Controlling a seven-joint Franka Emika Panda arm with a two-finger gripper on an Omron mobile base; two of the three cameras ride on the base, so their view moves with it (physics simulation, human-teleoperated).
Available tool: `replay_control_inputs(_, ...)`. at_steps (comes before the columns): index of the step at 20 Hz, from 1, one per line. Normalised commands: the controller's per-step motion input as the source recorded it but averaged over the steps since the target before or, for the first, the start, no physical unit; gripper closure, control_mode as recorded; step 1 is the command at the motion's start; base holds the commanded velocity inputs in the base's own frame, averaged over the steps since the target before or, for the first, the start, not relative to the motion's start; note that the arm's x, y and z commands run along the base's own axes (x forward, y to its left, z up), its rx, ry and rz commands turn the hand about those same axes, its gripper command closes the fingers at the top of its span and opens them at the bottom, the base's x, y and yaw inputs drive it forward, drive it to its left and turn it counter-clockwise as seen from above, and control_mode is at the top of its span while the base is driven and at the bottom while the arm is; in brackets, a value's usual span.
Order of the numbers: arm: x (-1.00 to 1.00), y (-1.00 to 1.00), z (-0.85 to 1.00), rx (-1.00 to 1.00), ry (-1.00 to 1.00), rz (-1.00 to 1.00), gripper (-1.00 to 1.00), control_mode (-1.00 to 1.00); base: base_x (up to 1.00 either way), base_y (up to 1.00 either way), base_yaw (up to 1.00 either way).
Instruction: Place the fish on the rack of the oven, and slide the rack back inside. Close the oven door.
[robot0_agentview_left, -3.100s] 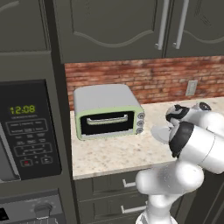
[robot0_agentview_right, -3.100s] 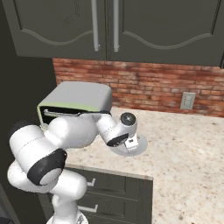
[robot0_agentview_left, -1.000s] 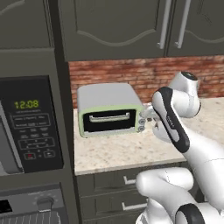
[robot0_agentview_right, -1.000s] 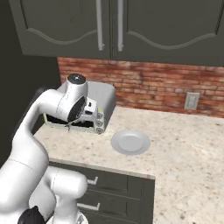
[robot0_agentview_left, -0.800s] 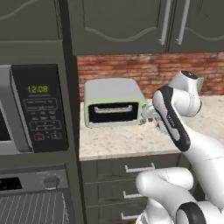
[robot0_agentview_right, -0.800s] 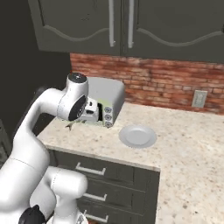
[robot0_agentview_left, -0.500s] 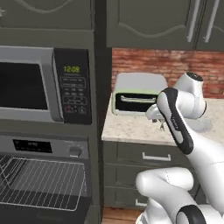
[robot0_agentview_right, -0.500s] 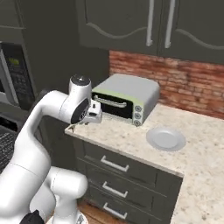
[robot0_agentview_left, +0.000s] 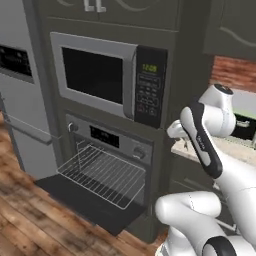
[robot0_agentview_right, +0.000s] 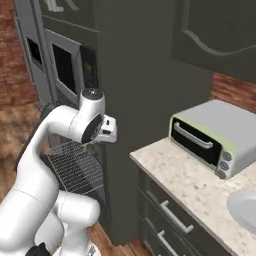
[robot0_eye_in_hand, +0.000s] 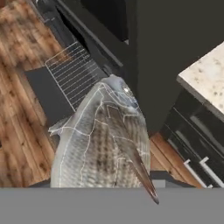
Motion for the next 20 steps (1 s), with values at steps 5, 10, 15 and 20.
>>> replay_control_inputs(5,0.0,0.0,0.0,0.0,0.0,0.0,1.0,1.0,0.05,0.0,0.57)
replay_control_inputs(10,0.0,0.0,0.0,0.0,0.0,0.0,1.0,1.0,0.38,0.02,0.39)
replay_control_inputs(15,0.0,0.0,0.0,0.0,0.0,0.0,1.0,1.0,0.54,0.05,0.24)
replay_control_inputs(20,0.0,0.0,0.0,0.0,0.0,0.0,1.0,1.0,0.29,0.04,0.15)
